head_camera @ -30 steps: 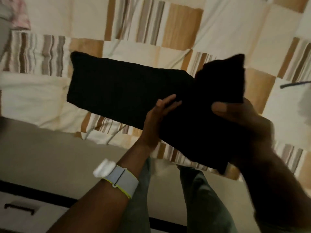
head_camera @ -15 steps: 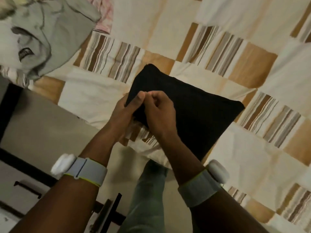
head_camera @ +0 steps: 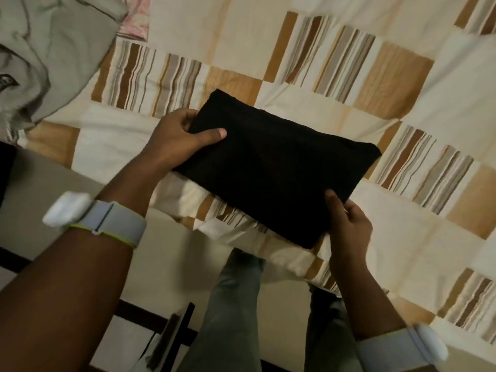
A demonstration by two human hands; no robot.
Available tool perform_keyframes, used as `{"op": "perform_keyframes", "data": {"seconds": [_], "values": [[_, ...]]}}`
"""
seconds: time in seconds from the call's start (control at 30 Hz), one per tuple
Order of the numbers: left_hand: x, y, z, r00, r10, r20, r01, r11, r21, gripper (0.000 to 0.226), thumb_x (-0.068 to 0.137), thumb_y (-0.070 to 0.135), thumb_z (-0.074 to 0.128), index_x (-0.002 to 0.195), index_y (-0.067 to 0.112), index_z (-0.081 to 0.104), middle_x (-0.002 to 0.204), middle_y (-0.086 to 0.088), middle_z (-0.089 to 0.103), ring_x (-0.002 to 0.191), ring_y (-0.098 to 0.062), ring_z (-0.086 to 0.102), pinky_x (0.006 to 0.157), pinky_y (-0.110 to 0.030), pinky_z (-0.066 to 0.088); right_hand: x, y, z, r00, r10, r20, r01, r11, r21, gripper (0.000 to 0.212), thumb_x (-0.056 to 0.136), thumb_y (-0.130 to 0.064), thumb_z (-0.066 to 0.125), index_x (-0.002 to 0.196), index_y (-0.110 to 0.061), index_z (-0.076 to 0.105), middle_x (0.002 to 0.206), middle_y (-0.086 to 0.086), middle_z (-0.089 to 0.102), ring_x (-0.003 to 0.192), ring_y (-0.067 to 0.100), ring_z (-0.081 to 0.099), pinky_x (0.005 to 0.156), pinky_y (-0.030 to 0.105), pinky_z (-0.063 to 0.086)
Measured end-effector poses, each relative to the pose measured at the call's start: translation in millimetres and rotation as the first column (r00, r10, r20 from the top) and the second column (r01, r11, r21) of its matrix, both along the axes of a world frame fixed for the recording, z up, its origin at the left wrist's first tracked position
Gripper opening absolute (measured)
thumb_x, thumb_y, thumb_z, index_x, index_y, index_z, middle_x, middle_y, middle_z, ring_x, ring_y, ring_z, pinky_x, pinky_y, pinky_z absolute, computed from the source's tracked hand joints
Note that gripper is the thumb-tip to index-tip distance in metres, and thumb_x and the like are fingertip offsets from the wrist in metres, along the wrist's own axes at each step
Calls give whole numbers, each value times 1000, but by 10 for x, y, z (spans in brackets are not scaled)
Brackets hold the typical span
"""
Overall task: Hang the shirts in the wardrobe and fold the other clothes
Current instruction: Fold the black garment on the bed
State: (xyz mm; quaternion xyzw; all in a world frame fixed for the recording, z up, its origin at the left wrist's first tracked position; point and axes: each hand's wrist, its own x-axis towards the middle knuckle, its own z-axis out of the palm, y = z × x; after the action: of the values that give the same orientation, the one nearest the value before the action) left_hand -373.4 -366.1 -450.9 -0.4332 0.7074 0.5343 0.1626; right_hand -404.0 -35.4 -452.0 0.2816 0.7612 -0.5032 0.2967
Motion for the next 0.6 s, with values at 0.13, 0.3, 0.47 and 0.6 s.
{"op": "perform_keyframes", "data": {"seconds": [0.13,0.3,0.47,0.6], "values": [[-191,85,147,994,3,110,-28,972,231,106,38,64,98,129,22,66,117,-2,77,107,-24,74,100,-49,57,-122,61,-71,992,38,121,-7,968,-250,41,90,-34,78,126,-23,61,114,-8,74,102,8,73,85,29,62],[-356,604,544,998,-13,58,-10,927,375,116,39,55,102,141,19,60,132,-7,71,121,-30,68,106,-51,50,-327,416,-70,981,33,191,62,879,-473,45,87,-25,80,128,-22,61,118,-1,75,109,21,73,89,35,62],[-480,1570,758,995,-102,13,89,918,387,117,39,58,101,141,18,59,132,-7,71,120,-29,69,102,-46,50,-312,1386,160,986,-98,134,152,863,-481,42,87,-13,77,127,-19,65,117,1,76,106,21,74,86,35,62],[-730,3053,587,973,-230,0,202,854,479,110,42,54,100,138,16,62,130,-8,72,119,-29,69,109,-49,46,-187,2992,347,960,-268,86,281,904,-321,41,79,-18,86,116,-21,71,113,2,78,105,26,75,92,45,61]]}}
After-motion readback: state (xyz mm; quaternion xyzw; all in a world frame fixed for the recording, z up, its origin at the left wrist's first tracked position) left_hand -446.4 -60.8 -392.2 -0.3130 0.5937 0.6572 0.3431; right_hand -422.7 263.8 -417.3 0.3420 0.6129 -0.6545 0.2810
